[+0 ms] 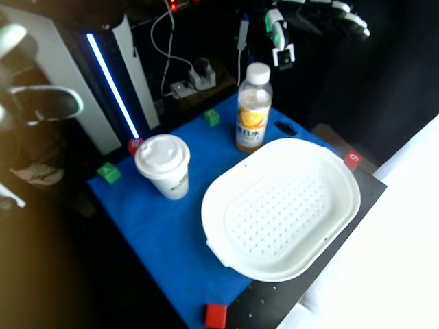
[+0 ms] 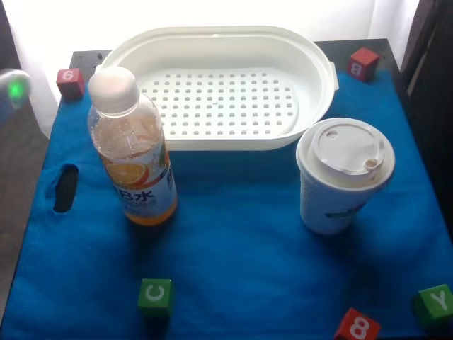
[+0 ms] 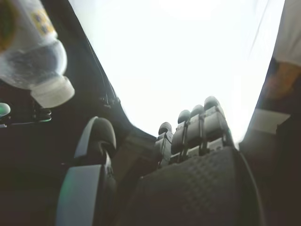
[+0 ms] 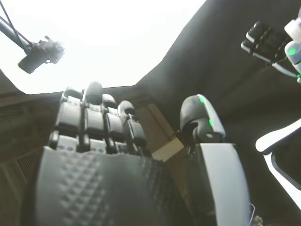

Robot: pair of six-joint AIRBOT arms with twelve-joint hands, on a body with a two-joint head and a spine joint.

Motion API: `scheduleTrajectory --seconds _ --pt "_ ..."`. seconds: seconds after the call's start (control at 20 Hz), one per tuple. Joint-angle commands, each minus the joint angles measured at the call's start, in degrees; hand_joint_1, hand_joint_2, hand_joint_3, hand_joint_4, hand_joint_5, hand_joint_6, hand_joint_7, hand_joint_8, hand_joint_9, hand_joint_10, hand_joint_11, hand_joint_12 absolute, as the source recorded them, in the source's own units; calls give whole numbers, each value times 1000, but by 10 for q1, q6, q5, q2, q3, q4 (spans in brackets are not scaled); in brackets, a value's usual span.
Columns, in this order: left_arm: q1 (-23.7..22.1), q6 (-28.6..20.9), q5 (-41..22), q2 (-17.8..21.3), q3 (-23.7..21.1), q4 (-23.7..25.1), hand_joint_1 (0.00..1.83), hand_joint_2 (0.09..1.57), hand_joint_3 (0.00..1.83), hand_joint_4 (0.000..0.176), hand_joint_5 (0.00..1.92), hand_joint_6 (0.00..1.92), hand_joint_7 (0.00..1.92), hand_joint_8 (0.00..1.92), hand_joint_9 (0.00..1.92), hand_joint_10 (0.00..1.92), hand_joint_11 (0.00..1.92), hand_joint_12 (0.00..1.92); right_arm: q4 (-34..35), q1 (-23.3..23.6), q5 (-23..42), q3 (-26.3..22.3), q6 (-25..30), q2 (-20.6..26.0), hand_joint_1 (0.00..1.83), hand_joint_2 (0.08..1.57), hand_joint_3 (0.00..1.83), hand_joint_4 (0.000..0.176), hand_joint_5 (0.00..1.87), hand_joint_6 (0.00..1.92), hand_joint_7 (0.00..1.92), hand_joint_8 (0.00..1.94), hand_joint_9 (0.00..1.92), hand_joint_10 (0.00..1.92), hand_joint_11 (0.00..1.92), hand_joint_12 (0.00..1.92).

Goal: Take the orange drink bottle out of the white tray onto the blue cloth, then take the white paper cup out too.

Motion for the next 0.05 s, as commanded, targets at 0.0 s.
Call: scheduleTrajectory --seconds 0.0 --pt "-10 -1 -69 5 5 -4 576 1152 0 167 0 0 0 0 0 0 0 0 9 4 66 5 1 3 506 1237 0 37 0 0 0 0 0 13 0 1880"
